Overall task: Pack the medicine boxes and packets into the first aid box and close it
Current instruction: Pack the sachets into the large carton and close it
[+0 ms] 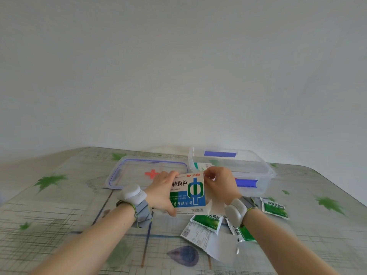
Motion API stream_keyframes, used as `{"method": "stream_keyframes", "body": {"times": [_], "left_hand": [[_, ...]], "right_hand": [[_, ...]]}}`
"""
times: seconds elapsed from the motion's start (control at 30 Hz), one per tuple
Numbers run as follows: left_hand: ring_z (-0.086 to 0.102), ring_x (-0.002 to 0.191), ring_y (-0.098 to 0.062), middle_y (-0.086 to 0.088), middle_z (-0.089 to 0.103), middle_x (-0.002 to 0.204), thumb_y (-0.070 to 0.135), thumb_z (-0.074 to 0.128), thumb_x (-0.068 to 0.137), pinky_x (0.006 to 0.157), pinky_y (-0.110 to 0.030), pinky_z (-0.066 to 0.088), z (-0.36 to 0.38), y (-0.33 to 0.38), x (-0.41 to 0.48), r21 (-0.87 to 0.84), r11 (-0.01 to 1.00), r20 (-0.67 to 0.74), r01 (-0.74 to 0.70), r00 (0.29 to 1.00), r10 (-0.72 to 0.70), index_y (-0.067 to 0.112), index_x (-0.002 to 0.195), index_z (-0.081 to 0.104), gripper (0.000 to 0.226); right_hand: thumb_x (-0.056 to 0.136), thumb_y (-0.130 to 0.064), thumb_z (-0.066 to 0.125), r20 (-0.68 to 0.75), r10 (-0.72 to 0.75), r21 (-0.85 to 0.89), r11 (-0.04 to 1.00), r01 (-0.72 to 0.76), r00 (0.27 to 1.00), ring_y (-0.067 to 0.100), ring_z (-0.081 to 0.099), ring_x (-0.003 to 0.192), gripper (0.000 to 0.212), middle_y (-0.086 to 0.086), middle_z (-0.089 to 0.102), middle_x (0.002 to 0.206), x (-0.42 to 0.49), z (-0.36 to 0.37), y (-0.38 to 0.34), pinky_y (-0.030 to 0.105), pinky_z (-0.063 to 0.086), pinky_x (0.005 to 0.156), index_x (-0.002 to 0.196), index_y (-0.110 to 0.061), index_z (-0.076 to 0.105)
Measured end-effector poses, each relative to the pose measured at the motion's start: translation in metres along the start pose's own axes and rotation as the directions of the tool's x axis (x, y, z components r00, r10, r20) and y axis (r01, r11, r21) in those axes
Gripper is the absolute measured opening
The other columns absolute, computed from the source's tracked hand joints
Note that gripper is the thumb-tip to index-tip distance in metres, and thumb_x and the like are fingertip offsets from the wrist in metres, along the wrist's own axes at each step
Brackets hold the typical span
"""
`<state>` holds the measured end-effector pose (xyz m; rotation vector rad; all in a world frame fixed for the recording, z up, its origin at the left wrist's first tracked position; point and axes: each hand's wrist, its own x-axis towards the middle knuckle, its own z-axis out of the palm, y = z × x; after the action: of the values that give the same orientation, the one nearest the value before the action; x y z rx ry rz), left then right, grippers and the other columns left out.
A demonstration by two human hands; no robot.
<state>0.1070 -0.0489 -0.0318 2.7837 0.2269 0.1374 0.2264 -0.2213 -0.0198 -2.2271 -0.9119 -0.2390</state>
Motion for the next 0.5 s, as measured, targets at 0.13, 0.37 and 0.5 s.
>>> {"method": "stream_keyframes", "body": {"times": [0.13, 0.37, 0.5], "left_hand": [[0.029, 0.105, -0.015, 0.0, 0.032, 0.115, 0.037, 0.084, 0.05, 0.089, -0.03, 0.037, -0.002, -0.007, 0.002, -0.025, 0.997, -0.063, 0.073, 0.995, -0.075, 0.021, 0.138, 0.019, 0.11], [0.038, 0.105, -0.021, 0.0, 0.035, 0.104, 0.043, 0.083, 0.044, 0.086, -0.034, 0.041, -0.013, -0.016, 0.009, -0.095, 0.97, -0.197, 0.224, 0.951, -0.239, 0.021, 0.134, 0.026, 0.109], [0.04, 0.105, -0.021, -0.003, 0.041, 0.11, 0.043, 0.083, 0.042, 0.085, -0.034, 0.044, -0.013, -0.012, 0.013, -0.102, 0.963, -0.195, 0.248, 0.944, -0.264, 0.021, 0.132, 0.029, 0.107]], "right_hand": [[0.074, -0.026, 0.076, 0.002, -0.042, 0.02, 0.999, 0.042, 0.999, 0.009, 0.047, 0.106, 0.049, -0.01, 0.051, 0.109, 0.0, 0.003, 0.001, 0.026, 0.04, 0.091, 0.118, -0.019, 0.057], [0.08, -0.008, 0.071, -0.02, -0.351, 0.051, 0.935, 0.351, 0.936, 0.018, 0.062, 0.099, 0.018, 0.001, 0.07, 0.103, -0.009, -0.005, 0.008, 0.036, 0.05, 0.092, 0.097, -0.012, 0.071], [0.085, -0.008, 0.066, 0.042, -0.387, 0.058, 0.921, 0.384, 0.921, 0.015, 0.059, 0.101, 0.022, 0.003, 0.07, 0.107, -0.012, -0.005, 0.014, 0.028, 0.048, 0.091, 0.106, -0.012, 0.069]]}}
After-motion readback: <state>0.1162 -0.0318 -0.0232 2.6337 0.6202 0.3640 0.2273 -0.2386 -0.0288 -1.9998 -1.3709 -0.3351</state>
